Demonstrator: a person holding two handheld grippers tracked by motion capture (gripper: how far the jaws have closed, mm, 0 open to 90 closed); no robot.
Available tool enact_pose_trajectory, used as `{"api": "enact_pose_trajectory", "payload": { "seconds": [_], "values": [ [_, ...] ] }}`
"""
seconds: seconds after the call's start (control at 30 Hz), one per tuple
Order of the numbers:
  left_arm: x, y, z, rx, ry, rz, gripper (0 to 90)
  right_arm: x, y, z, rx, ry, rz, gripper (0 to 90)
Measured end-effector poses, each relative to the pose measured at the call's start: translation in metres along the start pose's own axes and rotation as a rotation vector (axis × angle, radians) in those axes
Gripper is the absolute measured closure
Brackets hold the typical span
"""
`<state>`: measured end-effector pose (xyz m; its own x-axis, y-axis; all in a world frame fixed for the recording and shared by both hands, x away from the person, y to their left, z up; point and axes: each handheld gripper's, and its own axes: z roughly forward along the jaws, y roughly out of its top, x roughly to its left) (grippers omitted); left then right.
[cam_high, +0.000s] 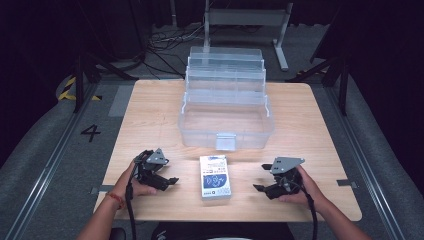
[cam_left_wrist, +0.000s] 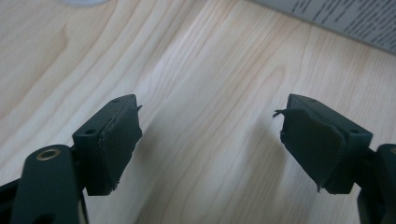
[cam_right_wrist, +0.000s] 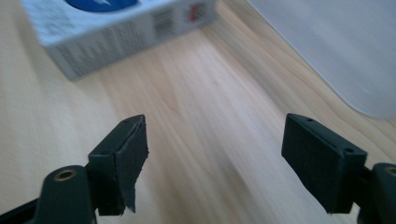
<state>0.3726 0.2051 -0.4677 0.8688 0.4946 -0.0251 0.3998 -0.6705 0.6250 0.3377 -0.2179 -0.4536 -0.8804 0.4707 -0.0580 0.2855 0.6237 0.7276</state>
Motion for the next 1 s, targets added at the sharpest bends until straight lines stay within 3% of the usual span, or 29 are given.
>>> {"api": "enact_pose_trajectory", "payload": {
  "seconds": [0.1,0.13,0.23,0.3,0.37,0.43,0.57,0.63,0.77,0.87,1.0],
  "values": [
    [-0.005,0.023,0.010,0.005,-0.044,0.073,19.2,0.017,0.010,0.008,-0.011,0.043,-0.043,24.5],
    [-0.005,0.023,0.010,0.005,-0.044,0.073,18.9,0.017,0.010,0.008,-0.011,0.043,-0.043,24.5],
    [-0.008,0.042,0.024,0.055,-0.088,0.137,16.7,0.034,0.020,0.015,-0.016,0.068,-0.069,24.7],
    [-0.008,0.051,0.028,0.056,-0.119,0.164,17.0,0.042,0.026,0.020,-0.019,0.086,-0.068,24.9],
    [-0.005,0.057,0.030,0.038,-0.151,0.167,16.0,0.048,0.029,0.023,-0.018,0.099,-0.058,24.7],
    [-0.003,0.064,0.034,0.025,-0.162,0.174,15.8,0.051,0.031,0.027,-0.003,0.111,-0.078,24.6],
    [-0.005,0.070,0.041,0.020,-0.244,0.219,15.5,0.053,0.029,0.034,0.017,0.106,-0.081,24.6],
    [-0.006,0.070,0.044,0.013,-0.265,0.208,15.5,0.052,0.028,0.035,0.016,0.105,-0.084,24.6],
    [-0.011,0.071,0.050,0.028,-0.273,0.215,15.8,0.047,0.026,0.037,0.030,0.094,-0.070,25.8],
    [-0.016,0.072,0.054,0.042,-0.286,0.224,16.0,0.044,0.024,0.037,0.040,0.076,-0.087,27.9],
    [-0.016,0.074,0.054,0.047,-0.237,0.214,16.3,0.038,0.021,0.033,0.037,0.066,-0.077,30.2]
  ]
}}
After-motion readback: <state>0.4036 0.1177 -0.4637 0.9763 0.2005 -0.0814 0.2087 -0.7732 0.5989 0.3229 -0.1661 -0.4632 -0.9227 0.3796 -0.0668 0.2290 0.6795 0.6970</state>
